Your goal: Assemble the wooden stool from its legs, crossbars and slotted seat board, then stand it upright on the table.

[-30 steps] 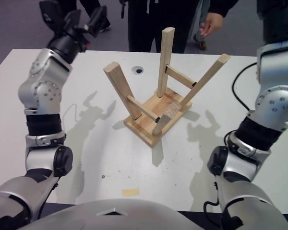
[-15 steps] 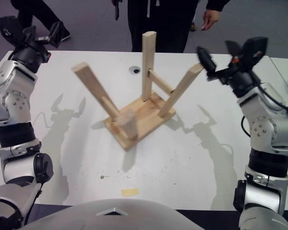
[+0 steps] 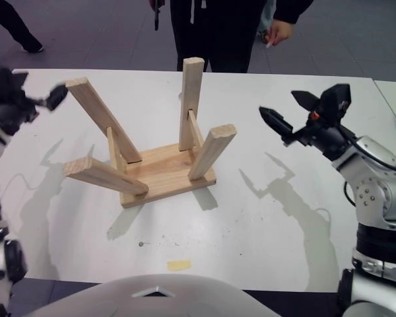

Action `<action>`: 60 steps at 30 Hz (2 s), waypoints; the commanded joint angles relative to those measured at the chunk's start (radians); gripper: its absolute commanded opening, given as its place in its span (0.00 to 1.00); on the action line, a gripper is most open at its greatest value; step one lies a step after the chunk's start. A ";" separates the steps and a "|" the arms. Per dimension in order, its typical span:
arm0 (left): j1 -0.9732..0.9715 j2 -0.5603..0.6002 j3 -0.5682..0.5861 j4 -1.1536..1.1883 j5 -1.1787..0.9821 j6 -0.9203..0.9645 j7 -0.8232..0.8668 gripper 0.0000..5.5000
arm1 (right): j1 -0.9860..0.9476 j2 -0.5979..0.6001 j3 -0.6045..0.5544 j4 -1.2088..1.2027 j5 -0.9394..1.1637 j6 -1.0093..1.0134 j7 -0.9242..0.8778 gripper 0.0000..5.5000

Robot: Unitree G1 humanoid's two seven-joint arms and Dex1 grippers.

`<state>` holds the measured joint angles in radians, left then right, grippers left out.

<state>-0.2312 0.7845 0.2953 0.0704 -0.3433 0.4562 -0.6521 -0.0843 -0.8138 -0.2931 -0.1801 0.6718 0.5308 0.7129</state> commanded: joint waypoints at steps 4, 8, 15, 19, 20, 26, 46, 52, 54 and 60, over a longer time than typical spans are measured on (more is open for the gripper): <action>0.285 0.163 -0.047 -0.264 -0.112 0.056 -0.382 0.98 | 0.171 -0.133 0.050 -0.083 -0.035 0.026 0.259 0.98; 0.271 0.142 -0.157 -0.337 -0.140 0.095 -0.443 0.98 | 0.152 -0.135 0.148 -0.096 -0.057 0.040 0.327 0.98; 0.198 0.108 -0.297 -0.269 -0.043 0.045 -0.438 0.98 | 0.057 -0.035 0.268 -0.065 -0.112 -0.003 0.317 0.98; 0.148 0.058 -0.355 -0.254 -0.020 0.032 -0.424 0.98 | -0.052 0.062 0.319 -0.012 -0.119 -0.015 0.309 0.98; 0.138 0.052 -0.365 -0.240 -0.012 0.024 -0.426 0.94 | -0.077 0.079 0.335 0.005 -0.121 -0.018 0.318 0.98; -0.002 -0.052 -0.415 -0.050 0.079 -0.050 -0.345 0.79 | -0.136 0.123 0.403 0.024 -0.127 -0.004 0.363 0.98; -0.248 -0.302 -0.404 0.226 0.183 -0.206 -0.142 0.54 | -0.027 0.074 0.313 -0.112 -0.050 0.094 0.361 0.98; -0.181 -0.201 -0.316 0.138 0.148 -0.180 -0.186 0.71 | -0.026 0.088 0.281 -0.099 -0.046 0.084 0.330 0.98; -0.137 -0.150 -0.306 0.093 0.138 -0.159 -0.229 0.77 | -0.012 0.084 0.268 -0.109 -0.040 0.085 0.323 0.98; 0.034 0.043 -0.309 -0.006 0.155 -0.157 -0.394 0.96 | 0.028 0.063 0.248 -0.118 -0.043 0.082 0.335 0.98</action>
<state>-0.2234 0.7603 -0.0141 0.0728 -0.2077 0.3121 -1.0019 -0.0674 -0.7306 -0.0314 -0.2906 0.6287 0.6148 1.0390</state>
